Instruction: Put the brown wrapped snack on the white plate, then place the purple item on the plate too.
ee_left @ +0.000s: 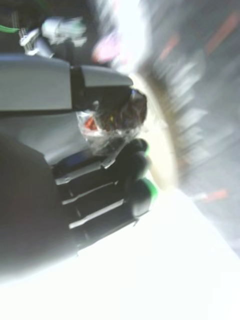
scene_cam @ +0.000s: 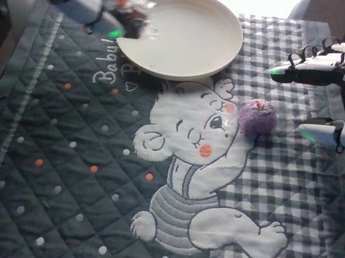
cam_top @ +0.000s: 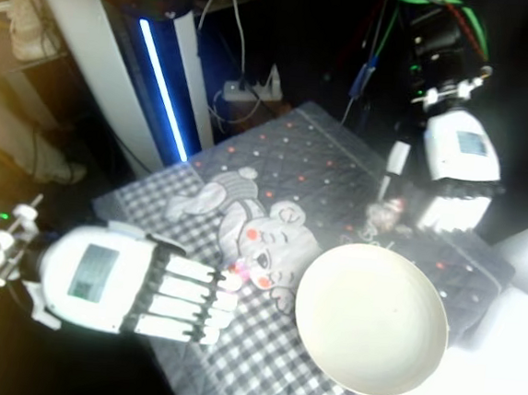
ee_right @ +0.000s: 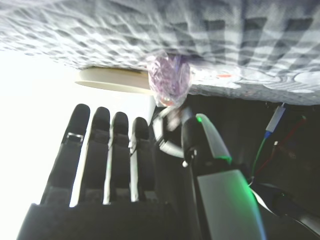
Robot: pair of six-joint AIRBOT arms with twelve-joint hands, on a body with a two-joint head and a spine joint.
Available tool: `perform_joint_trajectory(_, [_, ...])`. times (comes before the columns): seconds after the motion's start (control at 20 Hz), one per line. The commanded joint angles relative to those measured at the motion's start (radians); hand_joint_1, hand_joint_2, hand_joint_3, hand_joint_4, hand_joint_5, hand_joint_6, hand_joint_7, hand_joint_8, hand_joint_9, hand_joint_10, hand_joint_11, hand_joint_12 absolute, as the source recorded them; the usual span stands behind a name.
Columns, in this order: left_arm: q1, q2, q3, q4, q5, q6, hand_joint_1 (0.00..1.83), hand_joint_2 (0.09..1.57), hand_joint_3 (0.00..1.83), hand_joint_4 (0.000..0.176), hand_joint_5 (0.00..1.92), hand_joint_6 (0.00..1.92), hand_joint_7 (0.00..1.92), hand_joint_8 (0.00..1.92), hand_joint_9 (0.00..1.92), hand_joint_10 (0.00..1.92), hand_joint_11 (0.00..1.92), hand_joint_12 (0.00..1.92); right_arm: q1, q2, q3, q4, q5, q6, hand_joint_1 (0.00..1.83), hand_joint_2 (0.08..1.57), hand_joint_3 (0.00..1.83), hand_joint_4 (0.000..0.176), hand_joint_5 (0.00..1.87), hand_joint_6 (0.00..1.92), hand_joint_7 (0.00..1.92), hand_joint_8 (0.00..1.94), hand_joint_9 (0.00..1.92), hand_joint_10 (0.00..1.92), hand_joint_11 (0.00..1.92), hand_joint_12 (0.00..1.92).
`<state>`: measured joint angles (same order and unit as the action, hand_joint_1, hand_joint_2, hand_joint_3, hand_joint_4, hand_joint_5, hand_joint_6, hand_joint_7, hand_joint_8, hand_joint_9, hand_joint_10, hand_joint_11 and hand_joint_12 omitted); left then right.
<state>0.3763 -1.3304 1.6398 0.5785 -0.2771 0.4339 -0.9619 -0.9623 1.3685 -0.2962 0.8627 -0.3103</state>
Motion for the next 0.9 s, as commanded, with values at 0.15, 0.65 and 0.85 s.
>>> perform_joint_trajectory(0.15, [-0.069, -0.096, 0.107, -0.015, -0.031, -0.001, 1.07, 1.05, 0.00, 0.148, 1.12, 0.74, 0.87, 1.30, 0.96, 1.71, 1.05, 1.92, 0.016, -0.016, 0.016, 0.030, 0.103, 0.013, 0.82, 1.20, 0.00, 0.000, 0.44, 0.00, 0.41, 0.00, 0.39, 0.00, 0.07, 0.79])
perform_joint_trajectory(0.65, [-0.057, -0.123, 0.144, -0.006, 0.004, -0.002, 0.78, 0.84, 0.01, 0.119, 0.42, 0.00, 0.50, 0.00, 0.54, 0.00, 0.21, 0.95, 0.016, -0.034, 0.032, 0.002, 0.106, 0.068, 0.75, 1.10, 0.00, 0.067, 0.31, 0.00, 0.34, 0.00, 0.34, 0.00, 0.03, 0.85])
perform_joint_trajectory(0.85, [0.022, 0.005, 0.014, -0.044, -0.079, -0.003, 0.73, 0.90, 0.00, 0.108, 0.41, 0.00, 0.43, 0.00, 0.50, 0.00, 0.13, 1.10, 0.017, -0.031, 0.032, -0.004, 0.144, 0.097, 0.75, 1.04, 0.00, 0.082, 0.30, 0.00, 0.35, 0.00, 0.39, 0.02, 0.10, 0.89])
